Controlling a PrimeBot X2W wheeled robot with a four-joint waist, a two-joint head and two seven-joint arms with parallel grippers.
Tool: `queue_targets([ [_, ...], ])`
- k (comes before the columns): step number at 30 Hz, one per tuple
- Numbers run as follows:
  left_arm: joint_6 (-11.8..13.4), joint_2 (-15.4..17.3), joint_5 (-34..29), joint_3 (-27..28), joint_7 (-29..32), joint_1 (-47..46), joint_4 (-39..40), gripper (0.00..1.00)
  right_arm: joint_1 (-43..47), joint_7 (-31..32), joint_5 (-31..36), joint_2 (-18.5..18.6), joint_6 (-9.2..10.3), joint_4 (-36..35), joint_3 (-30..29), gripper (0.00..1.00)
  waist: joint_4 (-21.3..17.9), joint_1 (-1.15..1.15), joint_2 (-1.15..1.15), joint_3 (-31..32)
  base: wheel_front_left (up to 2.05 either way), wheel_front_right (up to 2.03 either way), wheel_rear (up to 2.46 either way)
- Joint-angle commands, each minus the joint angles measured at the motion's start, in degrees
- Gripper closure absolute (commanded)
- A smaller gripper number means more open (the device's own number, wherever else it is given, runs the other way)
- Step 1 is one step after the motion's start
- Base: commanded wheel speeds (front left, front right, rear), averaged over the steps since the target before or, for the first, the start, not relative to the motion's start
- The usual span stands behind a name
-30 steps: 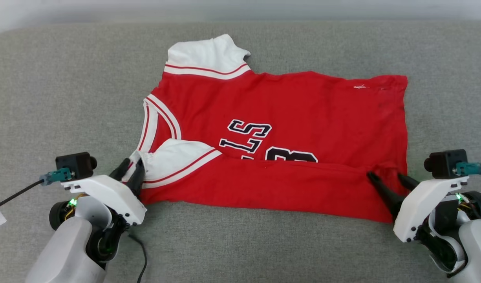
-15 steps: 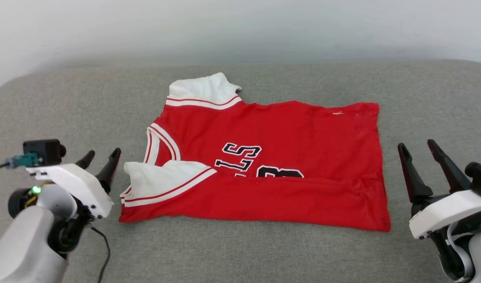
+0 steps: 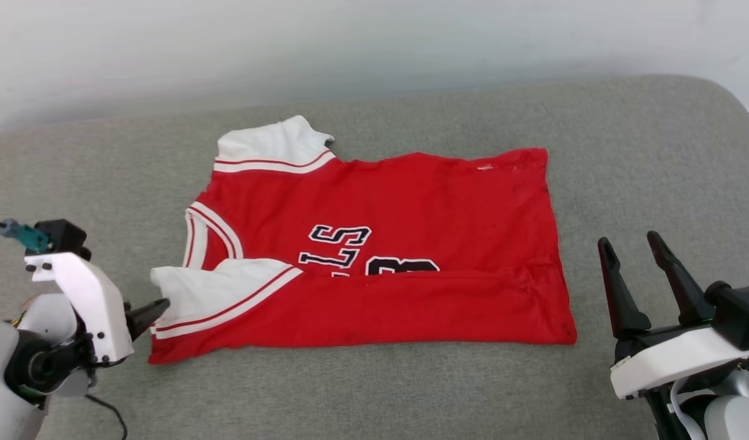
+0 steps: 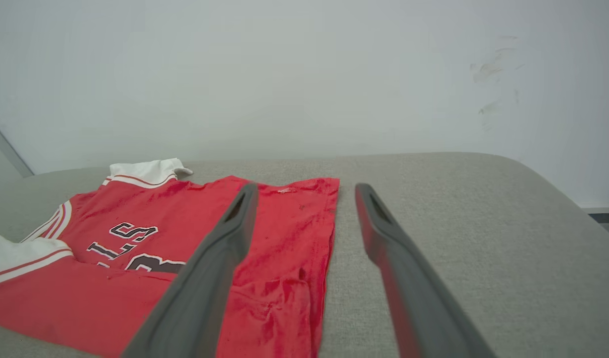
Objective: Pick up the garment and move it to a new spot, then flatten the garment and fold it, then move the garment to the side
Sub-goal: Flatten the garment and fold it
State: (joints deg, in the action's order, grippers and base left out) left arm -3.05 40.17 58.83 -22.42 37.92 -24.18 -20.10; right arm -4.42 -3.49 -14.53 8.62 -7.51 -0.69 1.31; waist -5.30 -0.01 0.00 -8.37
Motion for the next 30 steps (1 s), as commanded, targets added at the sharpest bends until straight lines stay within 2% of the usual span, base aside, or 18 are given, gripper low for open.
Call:
queue_targets([
  [1,1.0,0.5,0.9,0.2,1.6,0.8,0.2,0.00,0.2,0.1,-0.1,-0.7,0.04,-0.3,0.1,0.00,-1.4,0.01,0.00,-1.6,0.00,0.00,0.00],
  [7,4.1,0.8,2.9,0.4,5.0,2.9,-0.4,0.00,-1.8,-0.1,-0.5,-1.1,0.04,-0.5,1.2,0.00,-3.1,0.01,0.00,-4.2,0.00,0.00,0.00],
  [10,5.0,-0.9,4.1,0.1,5.6,4.6,-1.2,0.00,-2.5,-0.2,-0.8,-1.1,0.04,-0.1,1.1,0.00,-3.6,0.01,0.00,-5.3,0.00,0.00,0.00],
  [11,4.9,-1.3,4.1,0.0,5.2,4.9,-1.6,0.24,-2.7,-0.2,-0.8,-0.9,0.04,-0.1,1.0,0.00,-3.5,0.01,0.00,-5.5,0.00,0.00,0.00],
  [12,4.7,-2.2,4.6,0.0,4.8,5.2,-2.2,0.65,-2.9,-0.1,-1.1,-0.8,0.04,-0.1,0.8,0.00,-3.5,0.01,0.00,-5.7,0.00,0.00,0.00],
  [13,4.2,-3.1,5.0,-0.1,4.4,5.3,-2.9,1.00,-3.0,0.3,-1.2,-0.5,0.04,0.0,0.6,0.00,-3.3,0.01,0.00,-5.9,0.00,0.00,0.00],
  [16,3.5,-5.5,5.5,0.0,2.3,5.2,-4.2,1.00,-3.3,1.8,-2.6,0.4,0.04,0.1,-0.1,0.00,-2.6,0.01,0.00,-5.8,0.00,0.00,0.00],
  [20,1.8,-5.9,3.5,0.5,-2.8,3.8,-4.5,1.00,-3.6,6.0,-5.6,2.5,0.04,0.9,-2.0,0.00,-1.0,0.01,0.00,-5.3,0.00,0.00,0.00],
  [23,0.7,-6.1,1.2,0.8,-7.5,2.0,-3.9,1.00,-3.5,12.0,-8.6,4.8,0.04,2.3,-3.0,0.00,0.5,0.01,0.00,-4.9,0.00,0.00,0.00],
  [30,0.5,-7.6,-3.6,0.4,-15.6,-0.2,0.8,1.00,-2.6,30.8,-15.4,9.7,0.04,4.9,-4.1,0.00,4.4,0.01,0.00,-5.0,0.00,0.00,0.00],
])
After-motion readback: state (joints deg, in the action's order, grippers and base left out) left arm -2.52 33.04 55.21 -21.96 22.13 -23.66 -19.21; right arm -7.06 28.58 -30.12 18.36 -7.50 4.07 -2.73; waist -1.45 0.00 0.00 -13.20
